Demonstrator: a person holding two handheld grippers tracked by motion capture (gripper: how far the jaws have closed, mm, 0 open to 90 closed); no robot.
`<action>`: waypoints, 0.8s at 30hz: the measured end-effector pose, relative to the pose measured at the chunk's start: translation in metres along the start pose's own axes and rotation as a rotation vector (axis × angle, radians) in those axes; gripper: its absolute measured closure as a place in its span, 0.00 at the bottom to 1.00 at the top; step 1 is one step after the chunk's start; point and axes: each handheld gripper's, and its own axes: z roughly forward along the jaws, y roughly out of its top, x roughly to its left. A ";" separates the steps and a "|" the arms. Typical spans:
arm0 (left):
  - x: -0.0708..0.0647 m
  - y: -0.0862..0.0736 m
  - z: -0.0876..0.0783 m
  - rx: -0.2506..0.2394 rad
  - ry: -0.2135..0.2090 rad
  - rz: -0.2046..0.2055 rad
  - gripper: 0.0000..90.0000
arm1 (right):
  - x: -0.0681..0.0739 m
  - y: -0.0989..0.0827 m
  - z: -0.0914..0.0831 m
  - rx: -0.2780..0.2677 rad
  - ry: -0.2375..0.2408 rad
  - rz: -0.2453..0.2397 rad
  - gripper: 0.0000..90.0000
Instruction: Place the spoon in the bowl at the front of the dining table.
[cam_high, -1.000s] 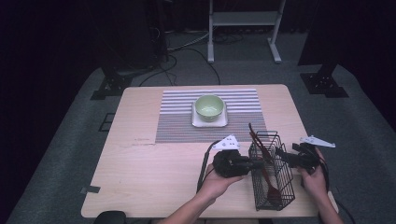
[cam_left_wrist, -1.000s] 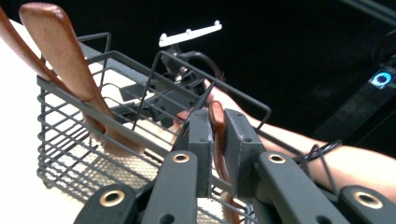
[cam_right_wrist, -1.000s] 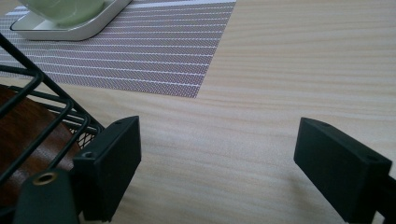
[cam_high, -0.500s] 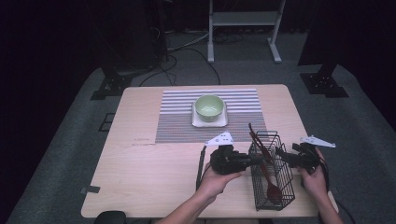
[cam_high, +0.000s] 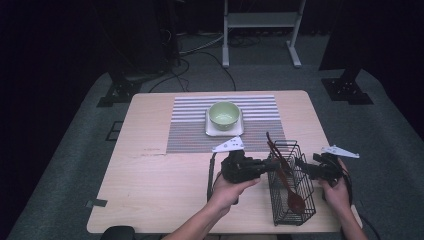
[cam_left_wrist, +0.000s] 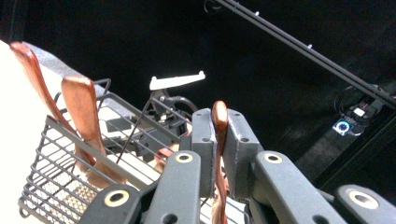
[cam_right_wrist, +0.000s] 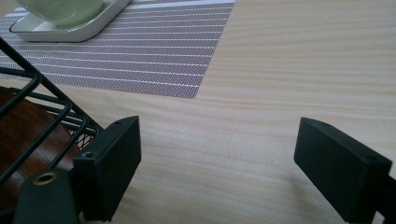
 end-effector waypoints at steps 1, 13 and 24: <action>-0.001 0.002 -0.002 -0.006 0.004 0.003 0.94 | 0.000 0.000 0.000 0.000 0.000 0.000 0.15; -0.002 0.005 -0.008 -0.039 -0.015 -0.040 0.93 | -0.001 0.000 0.000 -0.002 0.001 0.005 0.15; -0.005 0.013 -0.019 -0.075 -0.010 -0.036 0.93 | -0.001 0.000 0.000 -0.002 -0.004 0.004 0.15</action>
